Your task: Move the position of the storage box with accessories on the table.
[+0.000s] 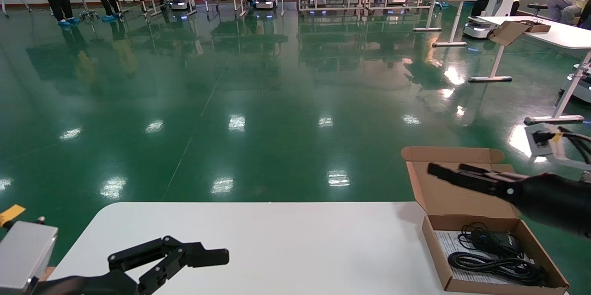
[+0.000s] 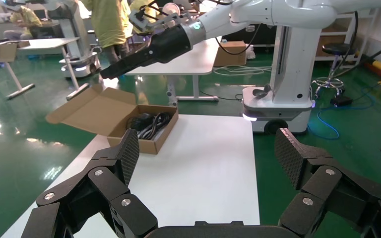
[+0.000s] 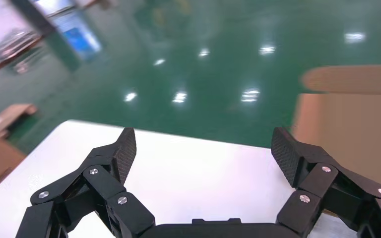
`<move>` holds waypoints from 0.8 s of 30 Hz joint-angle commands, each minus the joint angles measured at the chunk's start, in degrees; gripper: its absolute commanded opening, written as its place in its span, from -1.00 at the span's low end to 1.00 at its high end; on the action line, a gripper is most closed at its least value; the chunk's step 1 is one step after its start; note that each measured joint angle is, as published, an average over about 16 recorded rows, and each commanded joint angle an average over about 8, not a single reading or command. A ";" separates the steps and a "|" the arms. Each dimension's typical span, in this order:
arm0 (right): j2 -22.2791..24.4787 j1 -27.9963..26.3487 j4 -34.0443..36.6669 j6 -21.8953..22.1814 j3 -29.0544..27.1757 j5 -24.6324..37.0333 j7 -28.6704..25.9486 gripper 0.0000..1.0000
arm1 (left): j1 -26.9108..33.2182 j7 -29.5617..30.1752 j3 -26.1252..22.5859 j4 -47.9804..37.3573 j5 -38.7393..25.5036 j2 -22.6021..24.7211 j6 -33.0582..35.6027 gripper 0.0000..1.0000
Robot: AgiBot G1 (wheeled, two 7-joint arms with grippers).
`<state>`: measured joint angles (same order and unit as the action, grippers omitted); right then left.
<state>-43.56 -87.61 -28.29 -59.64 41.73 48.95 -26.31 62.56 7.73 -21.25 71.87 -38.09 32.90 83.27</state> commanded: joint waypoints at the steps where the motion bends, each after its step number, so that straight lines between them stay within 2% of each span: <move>1: 0.45 1.37 -2.39 -1.37 -1.36 -0.37 0.82 1.00 | 0.00 0.00 0.00 0.00 0.00 0.00 0.00 1.00; 24: 5.67 17.27 -30.04 -17.28 -17.05 -4.70 10.32 1.00 | 0.00 0.00 -0.01 0.00 0.00 0.00 0.00 1.00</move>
<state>-37.89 -70.33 -58.33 -76.92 24.68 44.25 -15.99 62.57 7.73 -21.25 71.87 -38.08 32.90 83.27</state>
